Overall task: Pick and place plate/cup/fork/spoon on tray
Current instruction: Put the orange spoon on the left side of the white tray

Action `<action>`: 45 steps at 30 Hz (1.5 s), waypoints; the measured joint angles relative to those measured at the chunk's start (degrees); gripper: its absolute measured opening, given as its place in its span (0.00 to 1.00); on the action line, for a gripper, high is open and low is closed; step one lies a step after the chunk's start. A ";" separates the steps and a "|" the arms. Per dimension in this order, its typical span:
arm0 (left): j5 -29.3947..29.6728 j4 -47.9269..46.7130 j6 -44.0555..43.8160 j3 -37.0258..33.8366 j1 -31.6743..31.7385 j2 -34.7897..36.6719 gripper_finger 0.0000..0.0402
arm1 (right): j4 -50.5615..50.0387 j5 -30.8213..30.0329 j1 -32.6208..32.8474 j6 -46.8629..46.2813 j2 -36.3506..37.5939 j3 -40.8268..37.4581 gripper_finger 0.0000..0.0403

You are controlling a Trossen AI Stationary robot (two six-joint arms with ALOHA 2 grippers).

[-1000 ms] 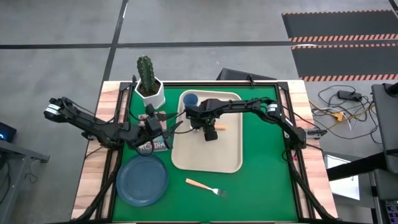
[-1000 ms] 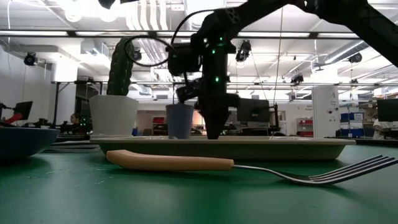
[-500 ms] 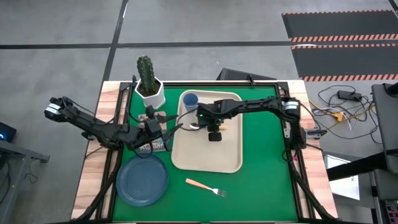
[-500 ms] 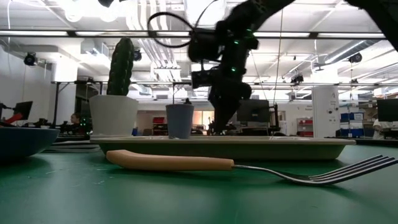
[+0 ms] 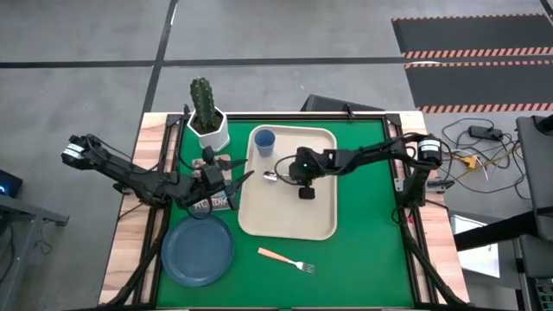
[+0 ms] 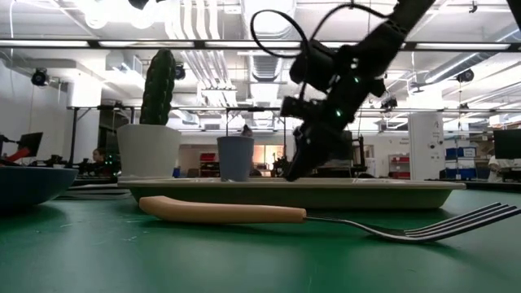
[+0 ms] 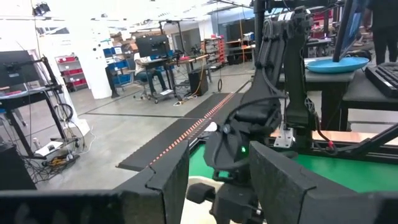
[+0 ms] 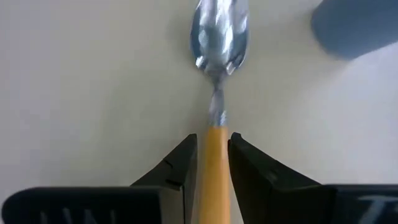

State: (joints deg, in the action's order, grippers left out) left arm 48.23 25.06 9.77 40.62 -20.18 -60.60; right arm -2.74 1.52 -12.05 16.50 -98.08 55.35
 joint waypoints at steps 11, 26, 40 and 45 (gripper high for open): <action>0.00 0.02 0.19 0.00 0.00 -0.02 0.37 | 5.65 0.06 -0.46 -1.53 -3.17 -2.64 0.18; 0.00 0.02 0.18 0.00 0.02 0.00 0.37 | -0.01 0.34 0.31 -4.22 -0.92 1.61 0.06; 0.00 0.31 1.11 0.00 0.02 -0.02 0.37 | -5.54 -2.60 13.86 -18.32 5.12 1.49 0.05; 0.00 0.34 1.11 0.00 0.02 -0.02 0.37 | -5.28 -14.29 21.17 -18.52 2.46 1.39 0.06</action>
State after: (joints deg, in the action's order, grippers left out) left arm 48.23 25.40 10.87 40.62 -20.16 -60.62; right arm -8.01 -12.77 9.13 -2.02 -95.62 56.74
